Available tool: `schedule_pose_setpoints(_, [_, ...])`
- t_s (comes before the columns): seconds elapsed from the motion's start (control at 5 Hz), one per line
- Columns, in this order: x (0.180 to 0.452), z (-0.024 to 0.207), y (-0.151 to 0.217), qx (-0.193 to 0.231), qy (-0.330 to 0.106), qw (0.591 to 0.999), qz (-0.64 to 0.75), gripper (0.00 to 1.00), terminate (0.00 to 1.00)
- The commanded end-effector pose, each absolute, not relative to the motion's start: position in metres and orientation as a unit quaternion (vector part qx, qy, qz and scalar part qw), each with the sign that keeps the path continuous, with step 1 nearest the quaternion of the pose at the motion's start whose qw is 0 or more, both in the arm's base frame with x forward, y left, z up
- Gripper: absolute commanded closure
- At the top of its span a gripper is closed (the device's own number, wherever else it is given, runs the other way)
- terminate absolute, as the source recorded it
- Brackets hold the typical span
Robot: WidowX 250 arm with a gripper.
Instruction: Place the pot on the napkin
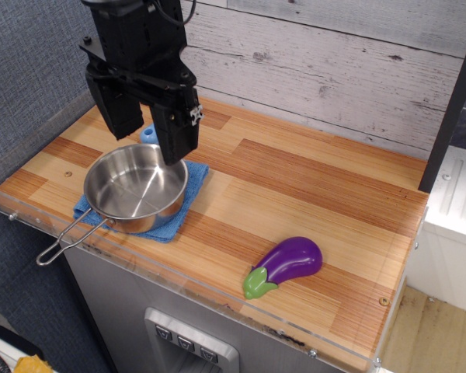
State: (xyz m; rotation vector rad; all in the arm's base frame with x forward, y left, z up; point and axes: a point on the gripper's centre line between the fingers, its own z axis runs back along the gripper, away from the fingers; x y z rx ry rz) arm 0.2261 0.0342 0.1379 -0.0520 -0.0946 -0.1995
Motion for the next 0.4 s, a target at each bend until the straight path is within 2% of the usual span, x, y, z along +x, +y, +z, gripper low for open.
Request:
schedule_pose_setpoints(0.0, [0.2216, 0.1507, 0.0366, -0.01, -0.045, 0.992, -0.12, 0.0, 0.0])
schedule_pose_setpoints(0.2, [0.2216, 0.1507, 0.0366, -0.01, -0.045, 0.992, -0.12, 0.0, 1.0])
